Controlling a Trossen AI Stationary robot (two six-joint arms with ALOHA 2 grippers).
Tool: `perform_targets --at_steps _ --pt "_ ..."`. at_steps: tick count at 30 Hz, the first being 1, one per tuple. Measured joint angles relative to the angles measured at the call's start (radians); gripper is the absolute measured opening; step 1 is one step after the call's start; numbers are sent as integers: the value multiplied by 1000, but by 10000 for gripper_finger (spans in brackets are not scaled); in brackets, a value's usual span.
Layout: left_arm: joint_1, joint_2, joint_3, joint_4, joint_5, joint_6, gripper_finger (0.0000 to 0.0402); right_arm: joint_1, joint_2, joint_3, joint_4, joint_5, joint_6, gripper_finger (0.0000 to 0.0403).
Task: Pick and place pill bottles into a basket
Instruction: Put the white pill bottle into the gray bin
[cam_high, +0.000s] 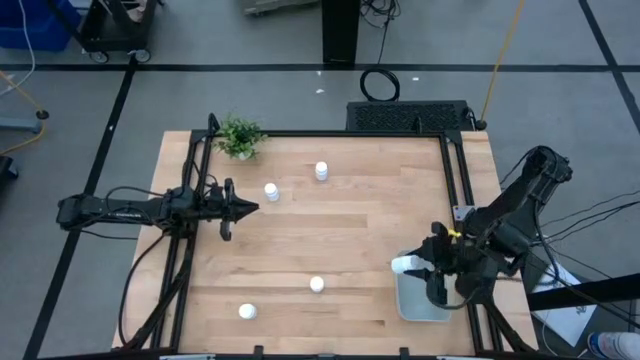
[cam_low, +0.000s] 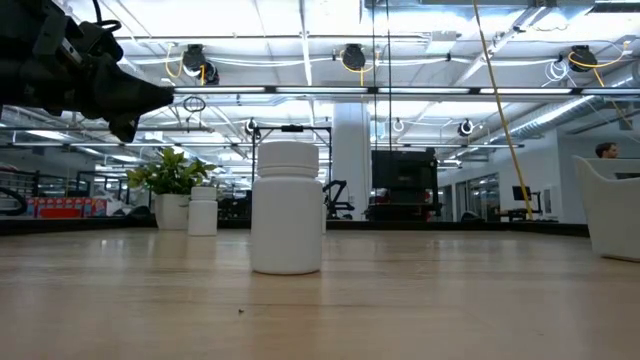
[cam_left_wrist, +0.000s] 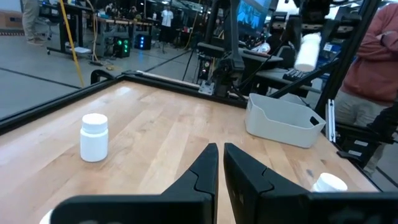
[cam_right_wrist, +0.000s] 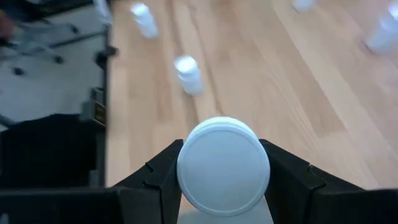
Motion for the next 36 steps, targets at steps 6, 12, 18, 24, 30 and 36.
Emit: perform_targets --at_steps 6,12,18,24,30,36 --pt "0 0 0 -1 0 0 31 9 65 20 -173 -132 277 164" --pt "0 0 0 -2 0 0 31 9 133 20 -225 -271 428 164" --pt "0 0 0 -7 0 -5 31 34 200 20 -211 -321 511 164" --pt "0 0 0 -6 0 -6 31 108 263 20 -233 -322 675 164" --pt "0 0 0 -5 0 -19 31 165 320 20 -237 -322 806 164" --pt "0 0 0 8 0 -27 31 142 364 12 -227 -354 815 164"
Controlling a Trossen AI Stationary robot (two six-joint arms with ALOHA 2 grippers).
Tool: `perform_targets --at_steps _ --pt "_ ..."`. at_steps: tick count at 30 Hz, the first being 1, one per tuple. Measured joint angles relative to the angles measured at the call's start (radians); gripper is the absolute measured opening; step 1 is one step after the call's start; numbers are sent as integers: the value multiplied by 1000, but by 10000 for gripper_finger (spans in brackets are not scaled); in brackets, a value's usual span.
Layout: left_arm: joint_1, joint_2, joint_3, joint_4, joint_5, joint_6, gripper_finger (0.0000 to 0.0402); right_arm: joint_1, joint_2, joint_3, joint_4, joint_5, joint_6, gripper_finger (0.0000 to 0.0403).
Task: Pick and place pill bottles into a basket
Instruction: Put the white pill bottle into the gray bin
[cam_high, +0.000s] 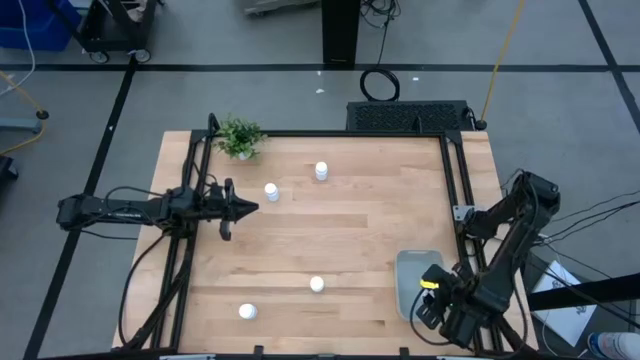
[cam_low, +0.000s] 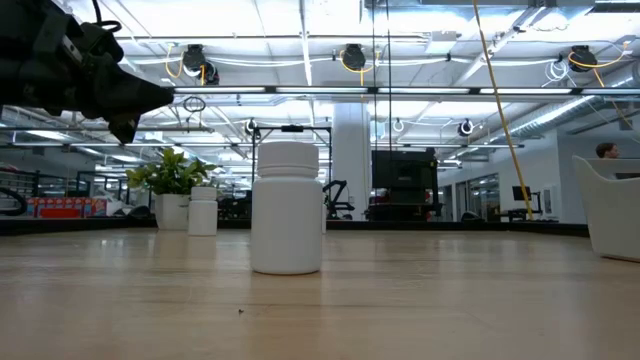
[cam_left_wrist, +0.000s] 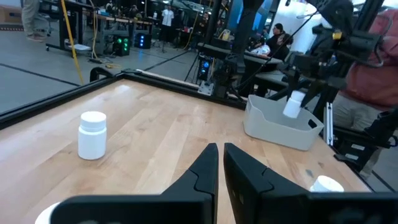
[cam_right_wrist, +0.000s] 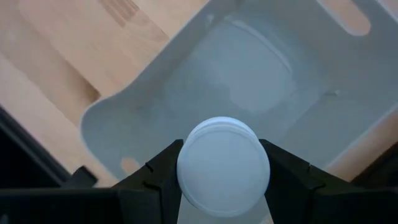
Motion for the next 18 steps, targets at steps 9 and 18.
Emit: perform_targets --at_steps 9,18 --pt "0 0 0 3 1 -23 31 -27 7 -144 198 -46 -37 164" --pt "0 0 0 3 9 -28 31 -18 6 -240 333 -42 -24 164"
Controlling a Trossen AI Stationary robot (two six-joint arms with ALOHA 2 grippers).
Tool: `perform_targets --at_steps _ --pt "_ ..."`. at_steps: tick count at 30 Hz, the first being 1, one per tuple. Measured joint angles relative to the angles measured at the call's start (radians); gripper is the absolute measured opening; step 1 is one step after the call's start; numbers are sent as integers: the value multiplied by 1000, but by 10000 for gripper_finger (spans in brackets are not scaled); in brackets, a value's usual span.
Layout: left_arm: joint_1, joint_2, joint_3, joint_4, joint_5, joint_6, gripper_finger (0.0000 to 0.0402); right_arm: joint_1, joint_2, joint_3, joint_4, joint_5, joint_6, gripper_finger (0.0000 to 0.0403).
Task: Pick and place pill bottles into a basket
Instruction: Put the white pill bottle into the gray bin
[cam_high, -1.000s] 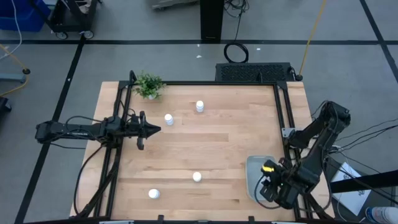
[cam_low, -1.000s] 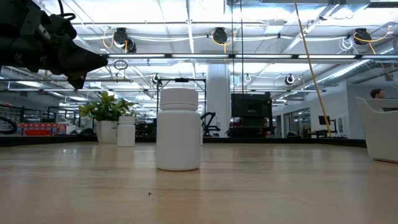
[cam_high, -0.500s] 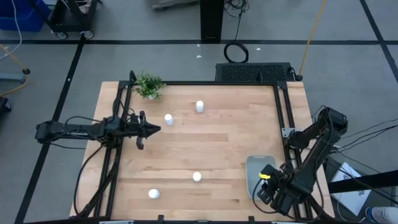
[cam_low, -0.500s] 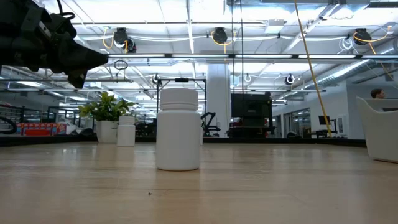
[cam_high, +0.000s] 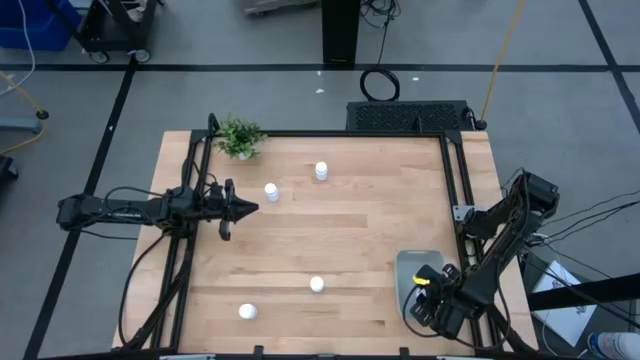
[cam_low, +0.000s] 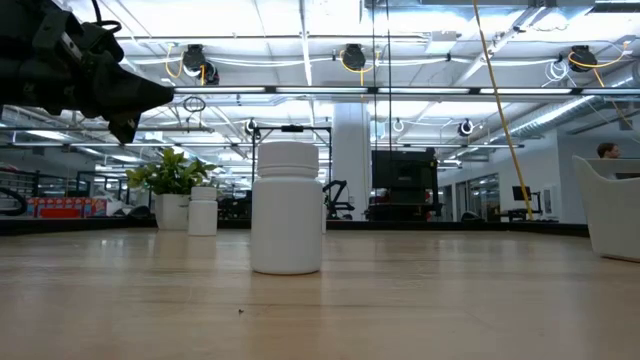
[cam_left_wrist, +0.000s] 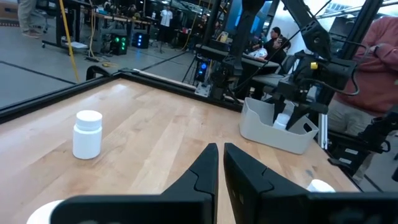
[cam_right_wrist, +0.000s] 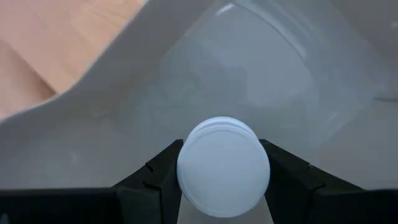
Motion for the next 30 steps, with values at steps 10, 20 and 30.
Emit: perform_targets --at_steps 10,20,30 --pt "0 0 0 -1 0 -26 31 7 0 -11 38 5 1 173" --pt "0 0 0 -1 0 -32 31 6 3 -14 70 -6 -14 223" --pt "0 0 0 0 0 -32 31 4 -20 -14 57 -7 -28 261"
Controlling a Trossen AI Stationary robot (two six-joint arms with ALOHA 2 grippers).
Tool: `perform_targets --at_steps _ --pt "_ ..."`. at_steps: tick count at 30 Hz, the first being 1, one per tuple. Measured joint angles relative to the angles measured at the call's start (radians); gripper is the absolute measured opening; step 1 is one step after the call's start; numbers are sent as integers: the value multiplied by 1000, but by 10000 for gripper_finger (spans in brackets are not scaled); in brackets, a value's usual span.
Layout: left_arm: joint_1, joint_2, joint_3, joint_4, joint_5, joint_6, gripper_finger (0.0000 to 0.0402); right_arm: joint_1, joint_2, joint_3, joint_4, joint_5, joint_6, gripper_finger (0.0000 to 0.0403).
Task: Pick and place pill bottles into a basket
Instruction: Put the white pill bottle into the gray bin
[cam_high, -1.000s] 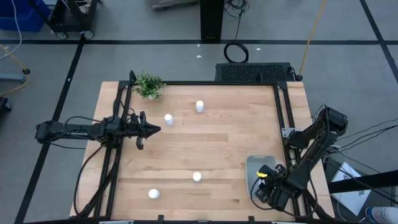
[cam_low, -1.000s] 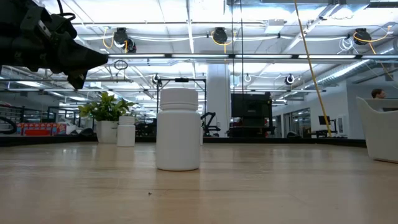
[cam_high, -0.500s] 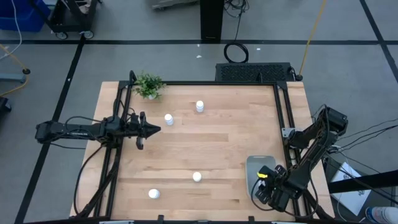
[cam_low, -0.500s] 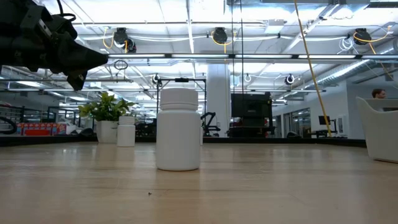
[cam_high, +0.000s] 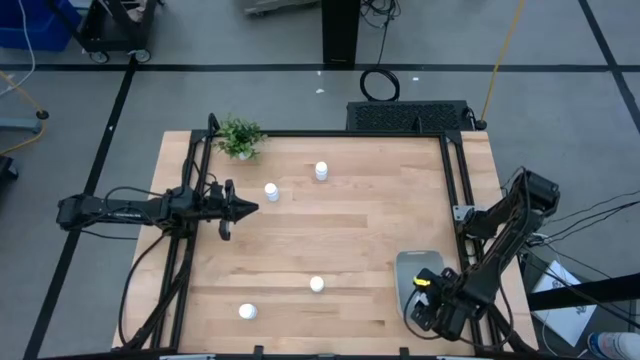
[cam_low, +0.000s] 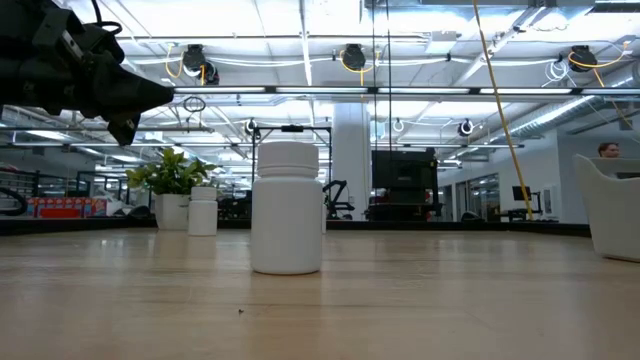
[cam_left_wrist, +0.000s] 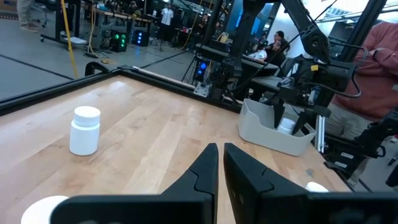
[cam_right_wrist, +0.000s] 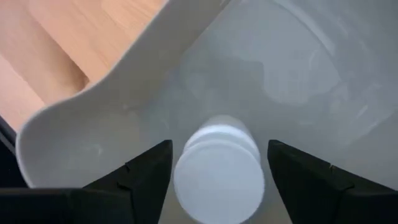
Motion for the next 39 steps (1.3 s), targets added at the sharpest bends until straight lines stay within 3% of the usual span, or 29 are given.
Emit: perform_targets --at_steps 14,22,26,31,39 --pt "0 0 0 0 0 -5 31 -67 -95 0 -85 8 -100 270" --pt "0 0 0 0 0 -5 31 -130 -217 0 -119 19 -201 270" --pt "0 0 0 0 0 -5 31 -151 -268 0 -104 94 -291 270" --pt "0 0 0 0 0 -5 31 -188 -335 1 -20 259 -480 270" --pt "0 0 0 39 0 12 31 -234 -407 1 289 520 -977 270"
